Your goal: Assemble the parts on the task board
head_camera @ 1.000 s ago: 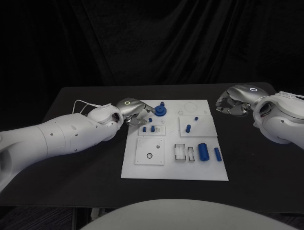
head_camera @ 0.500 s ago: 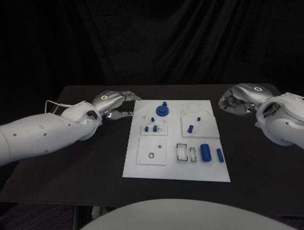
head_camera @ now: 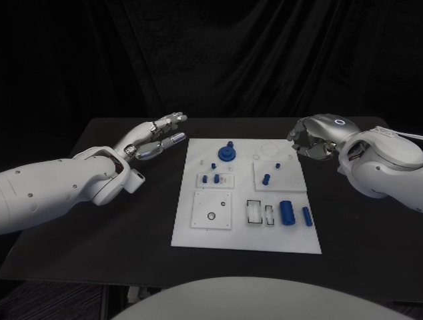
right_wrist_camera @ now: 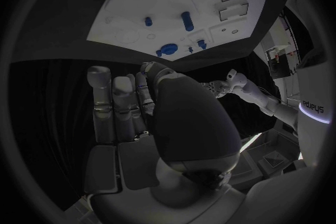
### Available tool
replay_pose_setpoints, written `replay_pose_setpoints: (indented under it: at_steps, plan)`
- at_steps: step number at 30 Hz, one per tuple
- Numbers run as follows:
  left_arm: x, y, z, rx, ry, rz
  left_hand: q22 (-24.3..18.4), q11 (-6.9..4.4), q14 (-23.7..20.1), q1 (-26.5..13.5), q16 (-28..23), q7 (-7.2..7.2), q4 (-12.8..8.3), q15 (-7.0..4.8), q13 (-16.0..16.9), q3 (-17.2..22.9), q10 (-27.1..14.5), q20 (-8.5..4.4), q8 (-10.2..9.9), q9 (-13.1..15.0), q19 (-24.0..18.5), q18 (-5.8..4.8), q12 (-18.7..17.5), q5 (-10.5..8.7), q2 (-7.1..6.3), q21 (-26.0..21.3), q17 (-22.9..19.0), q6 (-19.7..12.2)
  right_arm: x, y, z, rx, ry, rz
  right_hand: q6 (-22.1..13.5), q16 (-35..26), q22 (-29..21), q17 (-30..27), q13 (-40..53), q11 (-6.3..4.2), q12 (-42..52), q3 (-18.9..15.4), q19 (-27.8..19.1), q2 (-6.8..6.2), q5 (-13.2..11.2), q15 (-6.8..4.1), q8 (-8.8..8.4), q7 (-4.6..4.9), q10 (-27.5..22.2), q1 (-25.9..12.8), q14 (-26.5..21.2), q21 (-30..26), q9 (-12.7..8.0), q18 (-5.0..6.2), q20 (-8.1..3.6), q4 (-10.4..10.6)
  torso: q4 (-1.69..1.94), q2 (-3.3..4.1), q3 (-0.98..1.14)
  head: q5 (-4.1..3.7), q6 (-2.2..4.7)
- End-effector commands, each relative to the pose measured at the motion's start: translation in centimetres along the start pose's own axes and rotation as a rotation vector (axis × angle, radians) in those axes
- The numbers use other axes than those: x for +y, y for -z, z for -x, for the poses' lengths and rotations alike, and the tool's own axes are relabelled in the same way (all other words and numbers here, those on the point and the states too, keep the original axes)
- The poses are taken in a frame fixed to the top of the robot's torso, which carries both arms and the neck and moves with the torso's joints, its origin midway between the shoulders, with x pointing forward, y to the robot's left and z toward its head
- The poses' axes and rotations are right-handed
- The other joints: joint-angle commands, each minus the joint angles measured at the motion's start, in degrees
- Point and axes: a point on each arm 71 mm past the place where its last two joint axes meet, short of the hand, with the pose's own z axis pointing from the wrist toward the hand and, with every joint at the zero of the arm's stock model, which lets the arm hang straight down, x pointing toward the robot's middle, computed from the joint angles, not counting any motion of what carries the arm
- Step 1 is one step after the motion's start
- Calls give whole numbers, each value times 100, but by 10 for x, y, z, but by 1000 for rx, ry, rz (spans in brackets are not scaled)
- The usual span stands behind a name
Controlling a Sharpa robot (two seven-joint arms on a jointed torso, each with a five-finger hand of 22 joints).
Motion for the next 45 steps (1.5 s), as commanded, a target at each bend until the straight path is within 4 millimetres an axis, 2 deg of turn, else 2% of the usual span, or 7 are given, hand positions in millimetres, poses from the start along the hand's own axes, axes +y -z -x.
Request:
replay_pose_setpoints:
  at_steps: [1,3,4,5,9,19,45]
  plan:
    - [-8,0,-3,-21,479,-49,-402,-68,-83,63,-55,-66,4,3,-35,-252,-128,-20,-33,-89,-127,-25,-250,92,78,-48,-49,-210,0,0,-7,18,24,27,-77,175,490,39,-270,46,-164,-15,181,-75,-238,4,-32,-32,50,-25,163,235,-37,55,18,-21,139,48,-49,-135,-1]
    - [-11,1,-6,-11,533,-60,-593,-96,-83,202,-55,-94,-12,-9,-42,-316,-151,-19,-39,-120,-166,-31,-317,385,70,-60,-49,-267,0,-1,-12,25,27,26,-82,204,498,47,-306,48,-177,-20,208,-76,-255,-2,-33,-35,66,-34,185,272,-42,45,23,-20,214,81,-81,-234,-1]
    - [-12,2,-7,-5,556,-66,-680,-122,-83,633,-55,-119,-181,-27,-44,-253,-168,-27,-38,-140,-178,-21,-366,1180,-45,-65,-49,-316,0,-1,-15,32,28,22,-89,245,511,64,-348,50,-196,-27,245,-84,-243,0,-34,-40,73,-43,216,326,-49,36,23,-23,238,96,-96,-263,-1]
    - [-14,3,-8,1,576,-71,-755,-140,-83,996,-55,-127,-143,-28,-49,-232,-172,-24,-39,-152,-191,-23,-394,1410,-122,-62,-49,-314,0,-2,-18,37,29,18,-90,247,511,63,-352,50,-198,-27,247,-85,-240,1,-35,-41,73,-44,218,328,-50,36,23,-24,249,103,-105,-282,-1]
    - [-17,5,-11,21,622,-83,-893,-124,-83,1486,-55,-132,-35,-15,-56,-231,-192,-12,-46,-186,-196,-20,-453,1852,-186,-60,-49,-365,-1,-4,-27,51,31,9,-179,253,508,1,-515,83,-286,-39,251,-122,23,25,-56,-46,28,-85,198,316,-96,34,43,-42,332,143,-179,-412,-1]
    - [-22,8,-14,47,664,-89,-971,-92,-83,1407,-55,-79,-17,75,-56,-252,-201,47,-36,-192,-172,-47,-464,2027,90,-52,-49,-328,-3,-5,-47,89,30,-5,-257,444,551,28,-785,84,-366,-166,418,-122,-58,67,-62,-47,122,-365,333,527,-188,-3,87,88,385,179,-295,-533,-1]
    - [-20,7,-18,66,672,-64,-992,-22,-83,1797,-55,21,-109,175,-46,-160,-173,202,-7,-164,-119,4,-411,2187,88,-32,-49,-130,-11,2,-52,60,18,-43,205,791,651,107,-1016,-7,-114,-285,734,-141,276,36,166,-116,661,-535,569,902,-216,-69,63,106,363,175,-310,-561,-1]
